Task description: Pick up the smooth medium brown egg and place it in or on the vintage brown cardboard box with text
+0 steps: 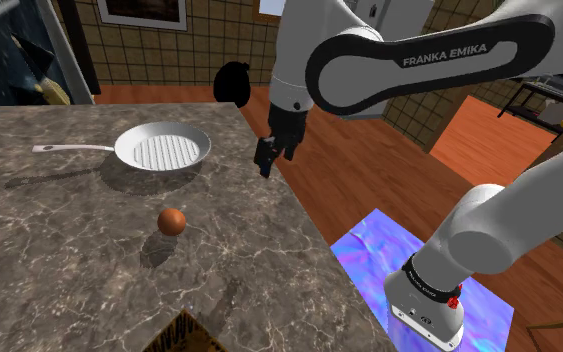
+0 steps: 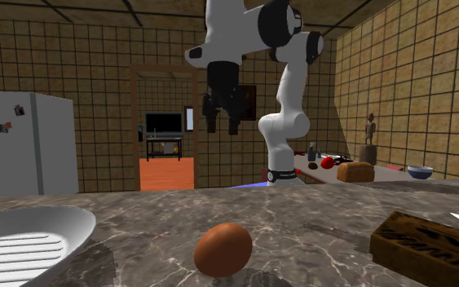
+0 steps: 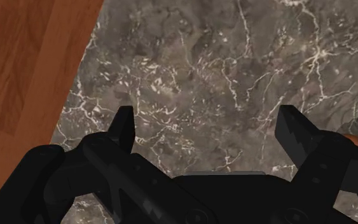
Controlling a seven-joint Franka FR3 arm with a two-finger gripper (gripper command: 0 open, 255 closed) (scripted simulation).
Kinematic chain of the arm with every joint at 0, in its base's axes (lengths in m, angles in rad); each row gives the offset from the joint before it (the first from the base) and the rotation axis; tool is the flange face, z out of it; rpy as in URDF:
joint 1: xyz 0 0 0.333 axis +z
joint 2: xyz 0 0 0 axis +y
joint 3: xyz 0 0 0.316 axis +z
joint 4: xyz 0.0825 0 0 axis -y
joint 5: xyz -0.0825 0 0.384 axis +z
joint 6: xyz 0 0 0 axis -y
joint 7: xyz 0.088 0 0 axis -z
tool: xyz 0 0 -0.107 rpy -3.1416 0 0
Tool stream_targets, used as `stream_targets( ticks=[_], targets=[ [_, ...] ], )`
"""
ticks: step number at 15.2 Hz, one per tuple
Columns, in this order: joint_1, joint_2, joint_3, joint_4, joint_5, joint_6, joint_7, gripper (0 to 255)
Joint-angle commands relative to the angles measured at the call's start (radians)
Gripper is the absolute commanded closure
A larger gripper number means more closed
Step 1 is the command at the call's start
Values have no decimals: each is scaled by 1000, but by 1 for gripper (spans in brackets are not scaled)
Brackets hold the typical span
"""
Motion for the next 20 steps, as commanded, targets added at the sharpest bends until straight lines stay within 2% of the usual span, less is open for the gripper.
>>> stream_targets(
  ticks=[1,5,9,12,16,19,20],
  targets=[
    [0,64,35,34,-25,30,49,0],
    [8,216,104,130,-108,72,168,0],
    [39,384,147,248,-224,90,297,0],
    [86,514,155,353,-318,84,387,0],
    [173,685,141,515,-428,54,482,0],
    [249,812,119,656,-494,19,531,0],
    [251,814,117,658,-494,18,531,0]
  ],
)
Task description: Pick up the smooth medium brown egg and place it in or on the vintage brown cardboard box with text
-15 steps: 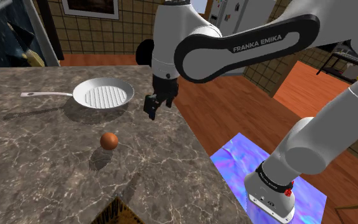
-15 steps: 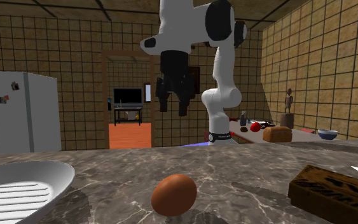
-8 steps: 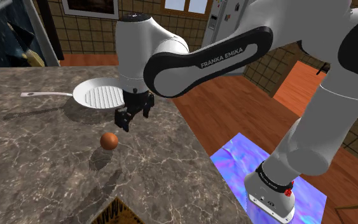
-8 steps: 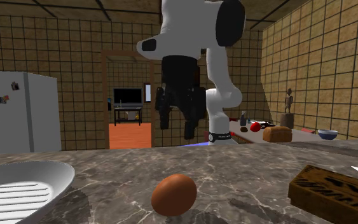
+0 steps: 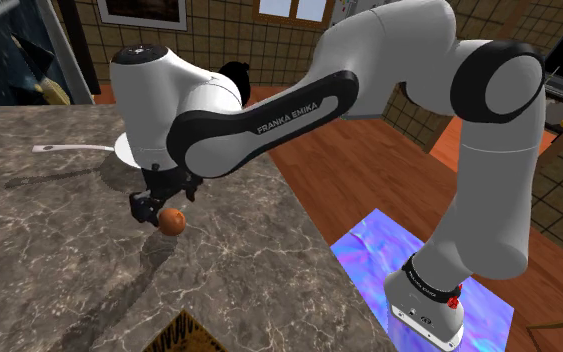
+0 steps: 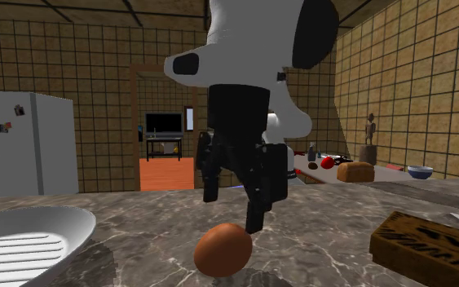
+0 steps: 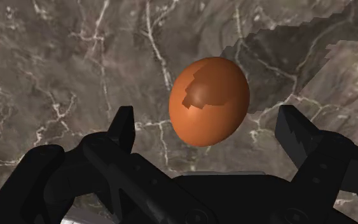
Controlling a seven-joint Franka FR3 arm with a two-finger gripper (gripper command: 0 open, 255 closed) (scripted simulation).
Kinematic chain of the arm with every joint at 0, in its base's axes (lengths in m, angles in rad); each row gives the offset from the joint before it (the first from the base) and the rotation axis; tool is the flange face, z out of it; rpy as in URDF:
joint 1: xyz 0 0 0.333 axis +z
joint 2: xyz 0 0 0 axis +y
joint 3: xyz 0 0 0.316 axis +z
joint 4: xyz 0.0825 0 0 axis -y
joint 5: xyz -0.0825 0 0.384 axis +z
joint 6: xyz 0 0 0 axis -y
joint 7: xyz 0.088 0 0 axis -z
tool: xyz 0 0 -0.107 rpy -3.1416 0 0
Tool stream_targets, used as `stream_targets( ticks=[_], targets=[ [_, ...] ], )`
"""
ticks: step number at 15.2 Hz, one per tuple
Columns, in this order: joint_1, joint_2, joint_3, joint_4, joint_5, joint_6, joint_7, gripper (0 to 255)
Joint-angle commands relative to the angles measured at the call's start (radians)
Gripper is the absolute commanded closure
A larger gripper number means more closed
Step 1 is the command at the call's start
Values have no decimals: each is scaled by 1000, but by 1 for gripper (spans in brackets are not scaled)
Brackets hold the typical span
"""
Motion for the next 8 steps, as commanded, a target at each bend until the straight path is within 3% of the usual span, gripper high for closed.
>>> stream_targets(
  ticks=[1,8],
  targets=[
    [18,34,-9,22,-19,6,14,0],
    [21,72,-26,-11,-45,73,30,0]
  ],
)
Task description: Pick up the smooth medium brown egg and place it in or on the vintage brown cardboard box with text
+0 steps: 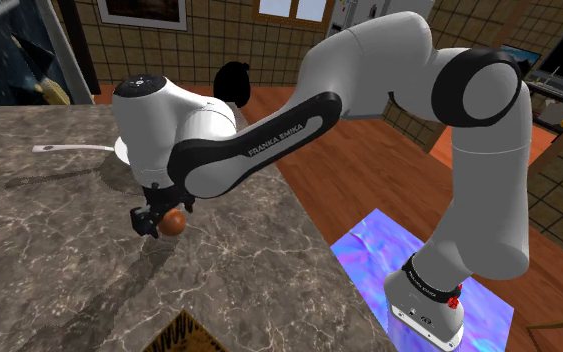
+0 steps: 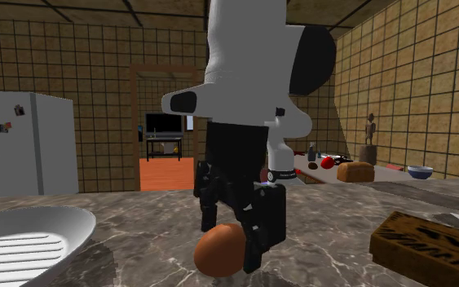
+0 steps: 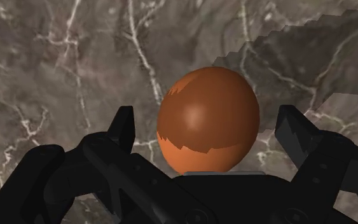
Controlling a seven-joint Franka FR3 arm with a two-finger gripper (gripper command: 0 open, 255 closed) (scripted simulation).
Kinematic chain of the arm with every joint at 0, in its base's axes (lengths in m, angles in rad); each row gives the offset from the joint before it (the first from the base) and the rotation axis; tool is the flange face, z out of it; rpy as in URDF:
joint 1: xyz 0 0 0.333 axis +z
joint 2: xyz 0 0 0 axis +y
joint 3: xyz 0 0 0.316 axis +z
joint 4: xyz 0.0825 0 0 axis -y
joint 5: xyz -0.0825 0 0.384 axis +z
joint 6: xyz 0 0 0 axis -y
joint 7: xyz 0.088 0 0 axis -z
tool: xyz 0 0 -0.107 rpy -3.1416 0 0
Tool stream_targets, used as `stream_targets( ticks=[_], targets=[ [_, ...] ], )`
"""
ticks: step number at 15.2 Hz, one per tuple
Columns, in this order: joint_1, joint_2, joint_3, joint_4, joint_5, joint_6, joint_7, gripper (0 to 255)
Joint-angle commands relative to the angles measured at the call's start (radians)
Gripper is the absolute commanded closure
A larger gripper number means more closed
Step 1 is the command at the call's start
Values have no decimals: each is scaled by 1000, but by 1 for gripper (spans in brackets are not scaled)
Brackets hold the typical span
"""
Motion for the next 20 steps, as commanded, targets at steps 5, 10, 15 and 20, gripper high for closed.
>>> stream_targets(
  ticks=[5,10,15,20],
  targets=[
    [1,4,-2,-2,-3,6,2,0],
    [1,5,-2,-1,-3,6,2,255],
    [1,5,-2,-1,-3,6,2,255],
    [-3,-14,6,12,10,-23,-8,255]
  ],
)
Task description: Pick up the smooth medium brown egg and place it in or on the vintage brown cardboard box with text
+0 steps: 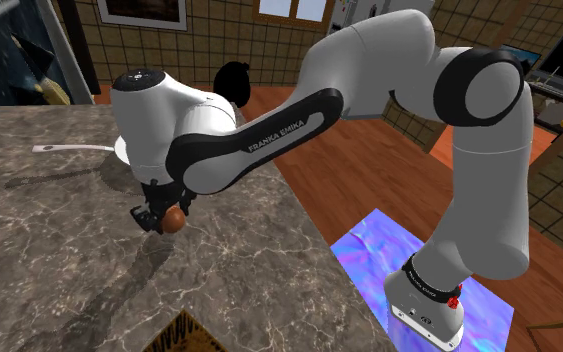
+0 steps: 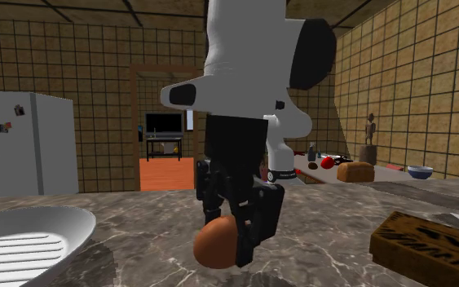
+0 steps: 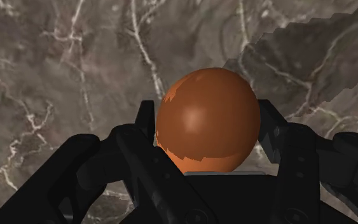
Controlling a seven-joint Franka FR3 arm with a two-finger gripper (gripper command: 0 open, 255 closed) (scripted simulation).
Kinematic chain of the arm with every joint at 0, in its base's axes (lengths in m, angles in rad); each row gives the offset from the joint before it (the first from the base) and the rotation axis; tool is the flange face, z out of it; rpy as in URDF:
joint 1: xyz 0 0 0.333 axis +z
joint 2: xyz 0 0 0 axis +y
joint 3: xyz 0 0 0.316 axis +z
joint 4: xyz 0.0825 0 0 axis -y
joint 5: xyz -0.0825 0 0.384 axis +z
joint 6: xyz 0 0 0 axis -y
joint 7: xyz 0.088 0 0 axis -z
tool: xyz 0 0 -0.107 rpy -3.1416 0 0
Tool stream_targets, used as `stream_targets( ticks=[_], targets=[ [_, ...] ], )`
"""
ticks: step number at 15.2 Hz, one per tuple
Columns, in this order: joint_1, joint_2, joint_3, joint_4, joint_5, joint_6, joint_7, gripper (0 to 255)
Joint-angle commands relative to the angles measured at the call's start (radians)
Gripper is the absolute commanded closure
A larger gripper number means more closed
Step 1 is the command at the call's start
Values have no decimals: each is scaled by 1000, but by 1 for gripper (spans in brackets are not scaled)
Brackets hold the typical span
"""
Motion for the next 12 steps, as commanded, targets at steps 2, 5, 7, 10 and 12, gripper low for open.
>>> stream_targets(
  ticks=[2,5,7,10,12],
  targets=[
    [-4,-19,8,11,12,-27,-9,255],
    [-6,-35,14,29,24,-58,-18,255],
    [-8,-45,18,42,32,-79,-24,255],
    [-9,-58,24,63,42,-112,-33,255],
    [-9,-67,27,79,48,-134,-39,255]
  ],
)
